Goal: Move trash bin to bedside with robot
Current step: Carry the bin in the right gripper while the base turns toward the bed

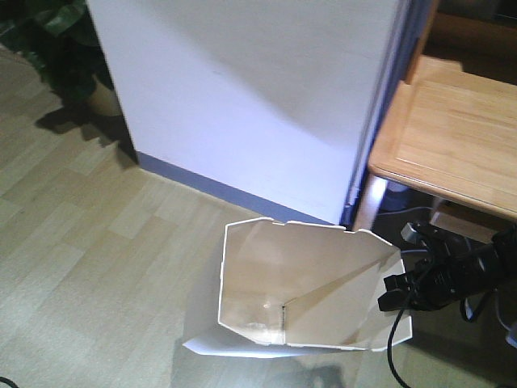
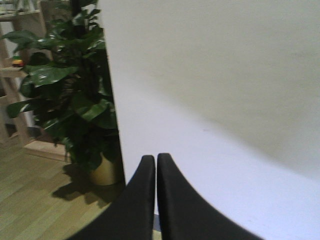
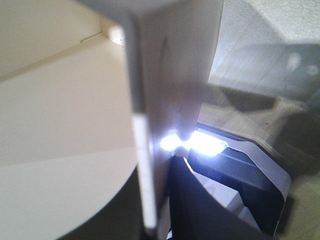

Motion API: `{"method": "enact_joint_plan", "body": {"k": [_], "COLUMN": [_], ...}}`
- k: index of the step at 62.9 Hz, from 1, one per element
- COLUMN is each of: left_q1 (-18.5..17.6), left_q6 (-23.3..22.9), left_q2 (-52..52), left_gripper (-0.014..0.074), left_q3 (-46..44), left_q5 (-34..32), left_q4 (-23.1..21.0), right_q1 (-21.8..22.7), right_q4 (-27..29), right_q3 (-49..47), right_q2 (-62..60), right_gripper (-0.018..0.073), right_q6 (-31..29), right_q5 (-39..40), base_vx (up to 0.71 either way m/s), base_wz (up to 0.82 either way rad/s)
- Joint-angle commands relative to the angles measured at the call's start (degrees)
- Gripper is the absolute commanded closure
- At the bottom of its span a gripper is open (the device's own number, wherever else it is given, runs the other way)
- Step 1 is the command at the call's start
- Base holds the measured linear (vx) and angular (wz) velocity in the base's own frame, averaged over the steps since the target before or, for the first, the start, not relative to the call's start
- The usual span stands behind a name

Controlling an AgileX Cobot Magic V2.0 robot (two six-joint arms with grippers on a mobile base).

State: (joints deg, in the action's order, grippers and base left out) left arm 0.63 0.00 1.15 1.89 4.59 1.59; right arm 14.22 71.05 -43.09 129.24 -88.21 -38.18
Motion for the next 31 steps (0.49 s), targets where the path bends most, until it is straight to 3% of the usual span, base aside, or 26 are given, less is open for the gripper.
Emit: {"method": "enact_joint_plan", "body": {"k": [1,31], "left_q1": [-0.36,-0.36], "left_q6": [-0.79,-0.79], "left_q2": [0.43,0.43], "left_gripper": [0.0603,0.0603], "left_q3": [0.67,0.67], "left_q5": [-4.22,-4.22], "left_q4": [-0.54,-0.54], "right_q1": [0.15,0.15], "right_q4": [2.57,2.62], "right_q3": [-0.50,-0.50], "right_q2": [-3.78,-3.78], "right_gripper": [0.0564,0.0564], "right_q6": [-1.12,-1.12], "right_q5": [-14.92,-14.92], "base_vx": [0.03,0.05], "base_wz": [0.40,0.46]}}
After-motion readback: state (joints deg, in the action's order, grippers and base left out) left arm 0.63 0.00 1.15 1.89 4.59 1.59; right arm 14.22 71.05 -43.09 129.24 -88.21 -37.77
